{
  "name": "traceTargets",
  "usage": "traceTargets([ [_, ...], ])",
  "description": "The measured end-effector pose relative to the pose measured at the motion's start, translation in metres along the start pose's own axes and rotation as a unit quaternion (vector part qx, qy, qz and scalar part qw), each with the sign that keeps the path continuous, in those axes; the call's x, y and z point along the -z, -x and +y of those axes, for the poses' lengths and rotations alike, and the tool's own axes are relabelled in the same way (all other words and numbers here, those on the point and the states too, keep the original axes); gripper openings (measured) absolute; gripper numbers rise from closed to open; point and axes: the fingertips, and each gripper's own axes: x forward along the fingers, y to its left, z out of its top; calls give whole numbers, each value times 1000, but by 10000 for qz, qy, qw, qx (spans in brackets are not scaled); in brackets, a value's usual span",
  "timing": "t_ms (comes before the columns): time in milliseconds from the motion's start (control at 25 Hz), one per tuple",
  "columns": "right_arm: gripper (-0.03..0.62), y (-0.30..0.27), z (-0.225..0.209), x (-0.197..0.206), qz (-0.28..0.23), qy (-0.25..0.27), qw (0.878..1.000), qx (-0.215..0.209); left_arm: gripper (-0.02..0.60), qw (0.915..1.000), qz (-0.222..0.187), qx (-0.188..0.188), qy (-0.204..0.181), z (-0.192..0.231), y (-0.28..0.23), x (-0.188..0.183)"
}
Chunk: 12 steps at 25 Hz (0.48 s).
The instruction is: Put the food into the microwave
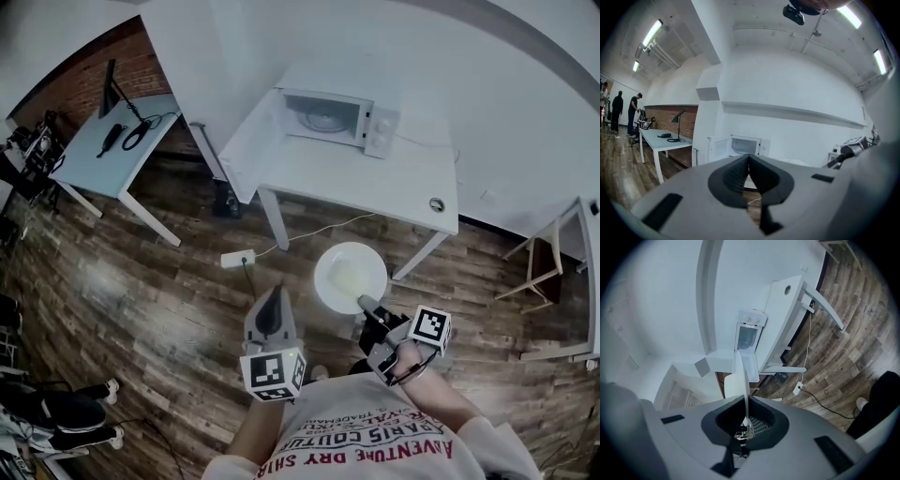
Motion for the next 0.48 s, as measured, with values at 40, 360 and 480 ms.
traceTargets([
  [40, 21, -8, 1, -1, 21, -19, 10000, 22, 6, 10000, 28, -11, 25, 6, -6, 1],
  [360, 21, -75, -3, -48, 178, -199, 9996, 114, 6, 9996, 199, -173, 32, 32, -78, 8],
  [480, 21, -101, 4, -78, 254, -206, 9995, 23, 6, 9995, 167, -285, -6, 36, -112, 1],
])
